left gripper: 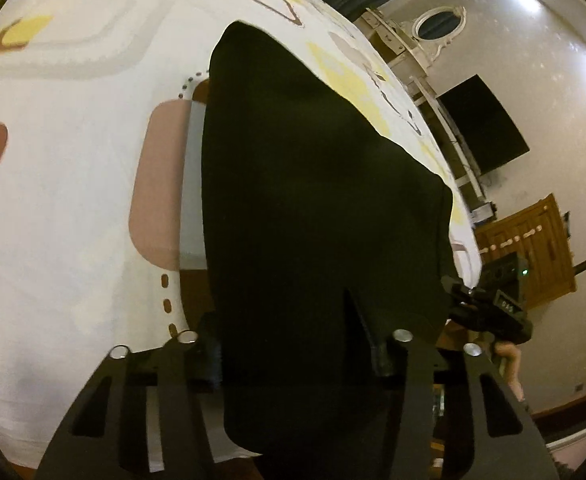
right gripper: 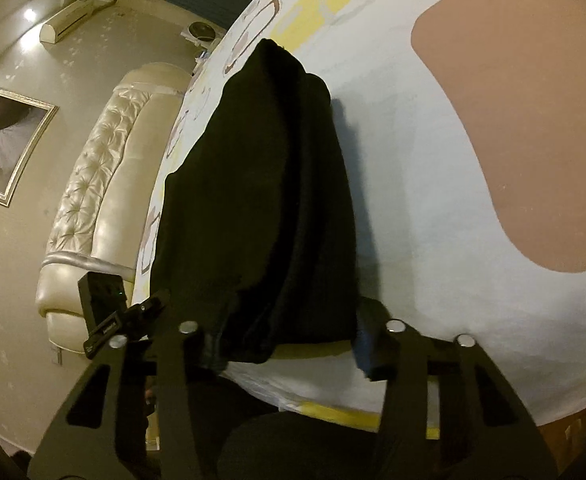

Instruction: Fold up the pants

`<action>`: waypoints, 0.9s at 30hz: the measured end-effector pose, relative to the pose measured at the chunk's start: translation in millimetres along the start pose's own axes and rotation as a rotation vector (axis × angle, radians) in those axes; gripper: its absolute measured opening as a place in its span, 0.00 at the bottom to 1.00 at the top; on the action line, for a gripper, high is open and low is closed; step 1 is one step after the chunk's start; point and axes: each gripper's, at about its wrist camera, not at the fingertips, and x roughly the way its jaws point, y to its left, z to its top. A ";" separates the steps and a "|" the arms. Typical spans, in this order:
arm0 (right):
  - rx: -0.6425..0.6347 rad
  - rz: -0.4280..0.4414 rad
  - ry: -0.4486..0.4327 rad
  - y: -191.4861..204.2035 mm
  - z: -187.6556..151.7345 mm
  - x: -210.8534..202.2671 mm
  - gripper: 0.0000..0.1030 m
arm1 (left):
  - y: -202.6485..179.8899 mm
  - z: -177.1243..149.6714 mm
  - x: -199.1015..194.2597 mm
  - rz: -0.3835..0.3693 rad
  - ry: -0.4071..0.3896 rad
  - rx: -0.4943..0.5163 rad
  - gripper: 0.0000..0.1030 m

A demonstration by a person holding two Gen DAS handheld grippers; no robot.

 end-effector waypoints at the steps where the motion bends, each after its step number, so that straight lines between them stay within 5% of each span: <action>1: -0.005 -0.003 -0.002 3.9 1.2 2.5 0.41 | -5.0 0.6 -1.5 0.024 -0.003 0.015 0.44; 21: -0.081 0.068 0.038 55.6 3.8 46.3 0.36 | 5.1 0.3 -67.5 0.233 -0.109 0.019 0.36; 27: -0.087 0.062 0.071 63.5 2.2 65.5 0.36 | 28.4 -7.6 -66.3 0.232 -0.096 -0.015 0.37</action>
